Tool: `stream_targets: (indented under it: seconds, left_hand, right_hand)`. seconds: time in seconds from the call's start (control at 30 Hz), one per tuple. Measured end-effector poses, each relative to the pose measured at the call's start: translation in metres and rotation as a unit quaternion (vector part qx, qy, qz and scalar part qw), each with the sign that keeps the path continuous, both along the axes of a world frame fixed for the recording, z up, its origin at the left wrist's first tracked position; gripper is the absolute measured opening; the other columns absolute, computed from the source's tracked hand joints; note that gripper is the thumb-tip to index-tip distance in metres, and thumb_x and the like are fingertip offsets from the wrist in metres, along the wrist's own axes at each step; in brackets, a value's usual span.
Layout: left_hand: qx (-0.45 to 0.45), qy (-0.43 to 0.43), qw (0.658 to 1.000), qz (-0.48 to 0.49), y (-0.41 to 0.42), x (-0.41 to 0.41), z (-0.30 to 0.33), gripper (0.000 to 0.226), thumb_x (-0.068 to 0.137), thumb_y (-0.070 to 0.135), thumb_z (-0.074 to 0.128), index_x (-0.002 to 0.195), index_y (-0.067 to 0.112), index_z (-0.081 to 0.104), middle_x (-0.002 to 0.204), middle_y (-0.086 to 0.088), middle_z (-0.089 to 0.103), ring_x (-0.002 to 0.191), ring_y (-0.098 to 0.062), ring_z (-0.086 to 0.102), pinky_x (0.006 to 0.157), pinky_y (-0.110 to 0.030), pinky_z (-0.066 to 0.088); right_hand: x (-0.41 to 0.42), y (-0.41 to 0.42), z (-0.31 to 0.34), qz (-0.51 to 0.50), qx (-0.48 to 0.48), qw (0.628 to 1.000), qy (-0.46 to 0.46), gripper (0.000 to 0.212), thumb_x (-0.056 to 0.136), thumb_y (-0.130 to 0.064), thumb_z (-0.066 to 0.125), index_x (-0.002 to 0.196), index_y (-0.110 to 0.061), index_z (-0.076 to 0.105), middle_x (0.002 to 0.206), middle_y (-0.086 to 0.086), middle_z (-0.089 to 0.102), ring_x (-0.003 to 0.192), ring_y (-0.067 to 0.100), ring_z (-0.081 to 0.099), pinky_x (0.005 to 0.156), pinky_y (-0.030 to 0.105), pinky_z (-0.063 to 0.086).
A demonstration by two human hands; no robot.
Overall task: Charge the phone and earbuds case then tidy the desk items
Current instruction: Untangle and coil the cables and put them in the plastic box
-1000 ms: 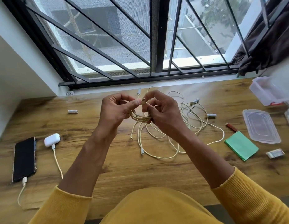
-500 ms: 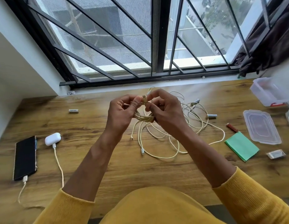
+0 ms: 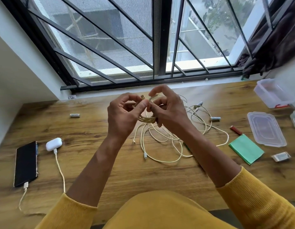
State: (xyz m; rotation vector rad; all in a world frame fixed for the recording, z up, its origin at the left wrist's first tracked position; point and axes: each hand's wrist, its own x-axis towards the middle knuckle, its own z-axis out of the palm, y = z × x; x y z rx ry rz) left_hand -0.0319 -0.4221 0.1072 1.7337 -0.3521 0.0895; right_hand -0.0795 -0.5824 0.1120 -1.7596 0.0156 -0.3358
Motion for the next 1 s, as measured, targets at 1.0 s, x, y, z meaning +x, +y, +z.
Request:
stream_targets:
  seconds: [1.0]
  left_hand:
    - [-0.081, 0.136, 0.987, 0.004, -0.01, -0.028, -0.003, 0.024, 0.11, 0.021, 0.058, 0.123, 0.006, 0.07, 0.105, -0.017, 0.078, 0.087, -0.029, 0.077, 0.079, -0.04, 0.066]
  right_hand:
    - [-0.022, -0.015, -0.013, 0.049, 0.137, 0.985, 0.097, 0.022, 0.101, -0.01, 0.069, 0.119, 0.001, 0.069, 0.102, 0.026, 0.075, 0.079, 0.03, 0.072, 0.061, 0.038, 0.061]
